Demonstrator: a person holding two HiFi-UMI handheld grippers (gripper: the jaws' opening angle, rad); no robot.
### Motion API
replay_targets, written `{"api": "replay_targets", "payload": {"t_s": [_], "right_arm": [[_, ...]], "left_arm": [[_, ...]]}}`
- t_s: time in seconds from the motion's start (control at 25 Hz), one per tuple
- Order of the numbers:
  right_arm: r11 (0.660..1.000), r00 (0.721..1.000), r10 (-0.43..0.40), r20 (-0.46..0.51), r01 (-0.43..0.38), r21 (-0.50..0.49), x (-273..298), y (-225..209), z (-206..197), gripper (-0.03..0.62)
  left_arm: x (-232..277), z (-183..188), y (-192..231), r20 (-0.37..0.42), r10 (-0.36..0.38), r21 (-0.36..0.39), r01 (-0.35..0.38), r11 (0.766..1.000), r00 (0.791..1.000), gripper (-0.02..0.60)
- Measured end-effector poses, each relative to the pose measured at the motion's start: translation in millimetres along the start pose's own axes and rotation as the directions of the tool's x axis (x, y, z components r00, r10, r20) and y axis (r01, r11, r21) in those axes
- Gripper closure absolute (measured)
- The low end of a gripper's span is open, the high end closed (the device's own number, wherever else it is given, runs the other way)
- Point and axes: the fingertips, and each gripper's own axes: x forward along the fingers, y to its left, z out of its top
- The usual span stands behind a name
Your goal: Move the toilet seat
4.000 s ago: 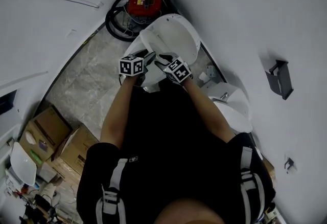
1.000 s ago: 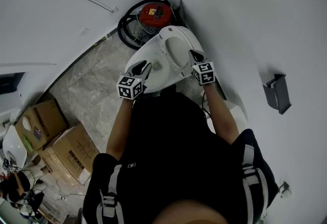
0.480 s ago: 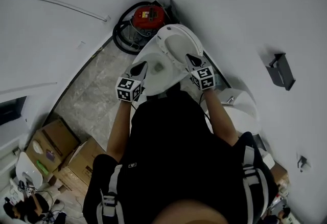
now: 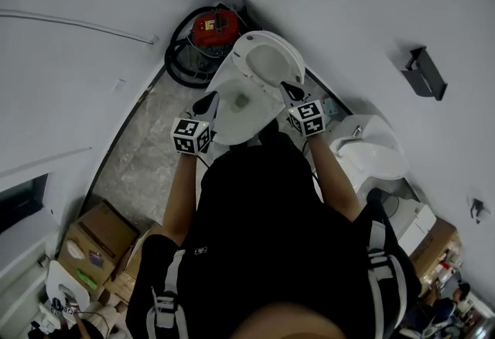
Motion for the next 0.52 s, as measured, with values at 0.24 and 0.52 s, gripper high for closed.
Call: {"api": "replay_targets", "payload": {"t_s": [0.24, 0.52], "right_arm": [[0.999, 0.999, -0.046, 0.002, 0.046, 0.021, -10.5, 9.7, -9.8, 0.592], [0.877, 0.962, 0.146, 0.229, -0.233, 0.421, 6.1, 58.8, -24.2, 0.591]], "left_arm": [[-9.7, -6.7, -1.6, -0.017, -0.045, 0.03, 0.045, 0.999, 0.999, 0.581], [-20.4, -12.5, 6.0, -0.024, -0.061, 0.046, 0.062, 0.997, 0.998, 0.581]]}}
